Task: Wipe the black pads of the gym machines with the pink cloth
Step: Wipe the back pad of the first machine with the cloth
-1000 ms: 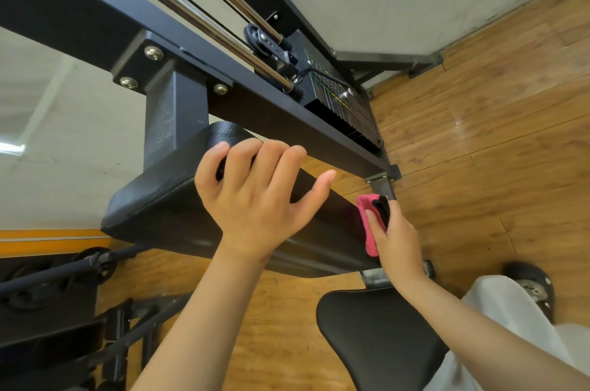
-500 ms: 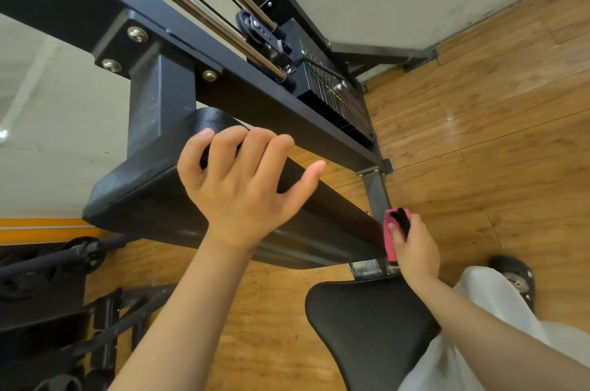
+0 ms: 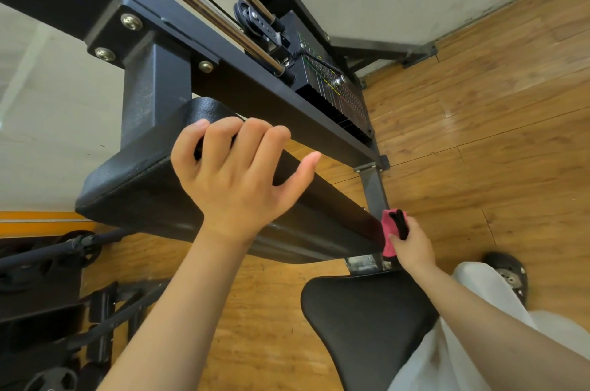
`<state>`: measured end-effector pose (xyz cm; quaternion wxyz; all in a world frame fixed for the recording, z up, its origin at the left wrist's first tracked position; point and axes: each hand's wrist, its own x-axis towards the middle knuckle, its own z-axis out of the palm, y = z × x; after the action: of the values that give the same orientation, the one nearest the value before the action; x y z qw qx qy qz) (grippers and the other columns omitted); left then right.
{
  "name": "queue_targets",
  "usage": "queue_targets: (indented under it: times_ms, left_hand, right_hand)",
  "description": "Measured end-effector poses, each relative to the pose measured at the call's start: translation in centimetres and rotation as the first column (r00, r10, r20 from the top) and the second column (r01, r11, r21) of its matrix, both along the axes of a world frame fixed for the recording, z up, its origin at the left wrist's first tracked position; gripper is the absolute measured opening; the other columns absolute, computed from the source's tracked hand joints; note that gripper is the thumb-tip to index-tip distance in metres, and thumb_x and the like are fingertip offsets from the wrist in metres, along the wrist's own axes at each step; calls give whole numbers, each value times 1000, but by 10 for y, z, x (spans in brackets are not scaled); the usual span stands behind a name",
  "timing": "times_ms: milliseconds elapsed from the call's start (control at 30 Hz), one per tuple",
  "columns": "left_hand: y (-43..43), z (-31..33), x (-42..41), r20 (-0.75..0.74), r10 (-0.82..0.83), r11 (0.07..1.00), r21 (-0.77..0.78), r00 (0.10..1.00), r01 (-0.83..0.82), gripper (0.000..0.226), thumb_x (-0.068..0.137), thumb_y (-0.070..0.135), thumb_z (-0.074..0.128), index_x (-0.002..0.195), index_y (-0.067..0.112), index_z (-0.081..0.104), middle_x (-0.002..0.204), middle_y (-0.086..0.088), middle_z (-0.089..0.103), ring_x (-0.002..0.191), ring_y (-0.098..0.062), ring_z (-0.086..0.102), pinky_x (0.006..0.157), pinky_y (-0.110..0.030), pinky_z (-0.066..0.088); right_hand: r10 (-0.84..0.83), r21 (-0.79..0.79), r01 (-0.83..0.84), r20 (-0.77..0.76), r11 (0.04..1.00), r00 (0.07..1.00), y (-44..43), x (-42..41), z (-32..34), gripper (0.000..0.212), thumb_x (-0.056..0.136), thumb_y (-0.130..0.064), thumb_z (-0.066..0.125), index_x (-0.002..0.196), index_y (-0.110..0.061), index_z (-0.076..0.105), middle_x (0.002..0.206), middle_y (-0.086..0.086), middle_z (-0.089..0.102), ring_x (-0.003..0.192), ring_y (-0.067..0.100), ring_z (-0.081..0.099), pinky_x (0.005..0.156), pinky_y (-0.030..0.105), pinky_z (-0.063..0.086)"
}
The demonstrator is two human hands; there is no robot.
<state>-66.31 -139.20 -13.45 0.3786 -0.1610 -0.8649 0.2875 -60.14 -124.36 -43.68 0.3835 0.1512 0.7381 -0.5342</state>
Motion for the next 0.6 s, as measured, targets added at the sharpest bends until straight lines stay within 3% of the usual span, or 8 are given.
queue_targets:
  times_ms: [167, 367, 600]
  left_hand:
    - [0, -1, 0, -1, -8, 1000, 4, 1000, 8, 33, 77, 52, 66, 71, 20, 67, 70, 2, 66, 81, -18, 54, 87, -38, 32]
    - [1, -1, 0, 1, 2, 1000, 7, 1000, -2, 33, 77, 52, 66, 71, 20, 68, 70, 3, 65, 81, -17, 54, 87, -37, 32]
    - [1, -1, 0, -3, 3, 1000, 12, 1000, -3, 33, 78, 52, 65, 71, 19, 68, 70, 3, 66, 81, -18, 54, 87, -37, 32]
  right_hand:
    - [8, -112, 13, 185, 994, 983, 4, -13, -1, 42, 91, -1, 58, 131, -11, 52, 121, 12, 60, 116, 31, 55, 87, 37, 45]
    - [-72, -146, 90, 129, 985, 989, 1, -17, 16, 25, 91, 1, 57, 113, -7, 64, 96, 7, 62, 99, 28, 58, 80, 34, 44]
    - [-126, -256, 159, 139, 953, 982, 0, -22, 42, 25, 91, -3, 59, 114, -11, 66, 97, 5, 66, 97, 24, 61, 83, 35, 48]
